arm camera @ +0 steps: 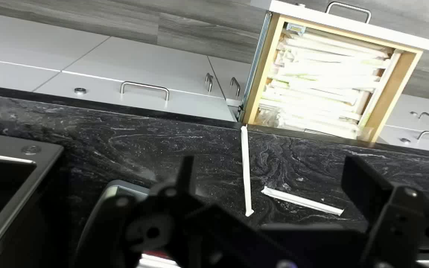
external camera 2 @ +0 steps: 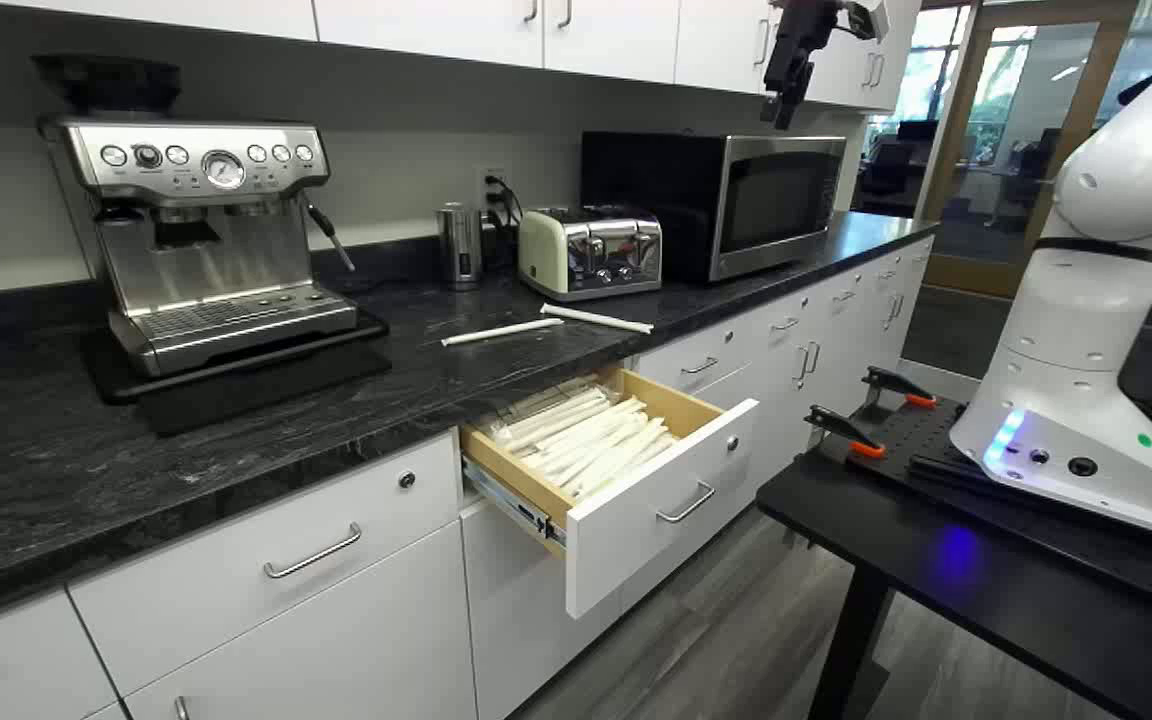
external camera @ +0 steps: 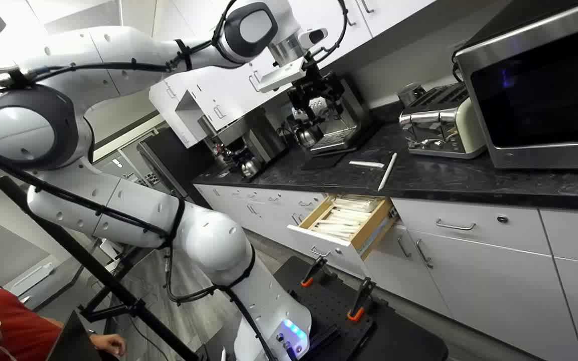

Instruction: Put one of the straws on the counter inside the open drawer

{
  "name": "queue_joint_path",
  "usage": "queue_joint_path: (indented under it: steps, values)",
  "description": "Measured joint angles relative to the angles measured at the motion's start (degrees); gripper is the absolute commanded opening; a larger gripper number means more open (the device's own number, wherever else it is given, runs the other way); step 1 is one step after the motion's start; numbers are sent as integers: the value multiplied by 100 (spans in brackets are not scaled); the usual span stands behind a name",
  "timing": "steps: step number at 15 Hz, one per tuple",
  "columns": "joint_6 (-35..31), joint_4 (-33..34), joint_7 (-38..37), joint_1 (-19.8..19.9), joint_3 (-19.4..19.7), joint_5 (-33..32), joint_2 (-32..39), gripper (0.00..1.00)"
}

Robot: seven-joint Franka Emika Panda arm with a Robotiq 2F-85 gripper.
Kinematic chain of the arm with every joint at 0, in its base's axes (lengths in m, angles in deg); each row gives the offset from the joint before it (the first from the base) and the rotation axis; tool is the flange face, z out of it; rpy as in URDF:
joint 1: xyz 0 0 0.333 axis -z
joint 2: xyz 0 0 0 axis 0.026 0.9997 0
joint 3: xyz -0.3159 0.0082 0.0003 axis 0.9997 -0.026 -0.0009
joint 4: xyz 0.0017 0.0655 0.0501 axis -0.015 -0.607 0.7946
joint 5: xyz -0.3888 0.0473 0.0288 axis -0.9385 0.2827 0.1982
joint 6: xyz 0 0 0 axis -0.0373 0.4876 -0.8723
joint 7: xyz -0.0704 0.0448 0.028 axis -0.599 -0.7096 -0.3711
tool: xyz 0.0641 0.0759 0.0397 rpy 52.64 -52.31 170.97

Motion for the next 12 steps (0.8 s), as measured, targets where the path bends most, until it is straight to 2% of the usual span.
queue_joint_path:
  steps: [7, 9, 12]
  values:
    - [-85, -7, 0, 0, -102, -33, 25, 100]
    - [-599, -75, 0, -30, -385, -191, 183, 100]
    - [-1802, -224, -51, -137, -922, -664, 815, 100]
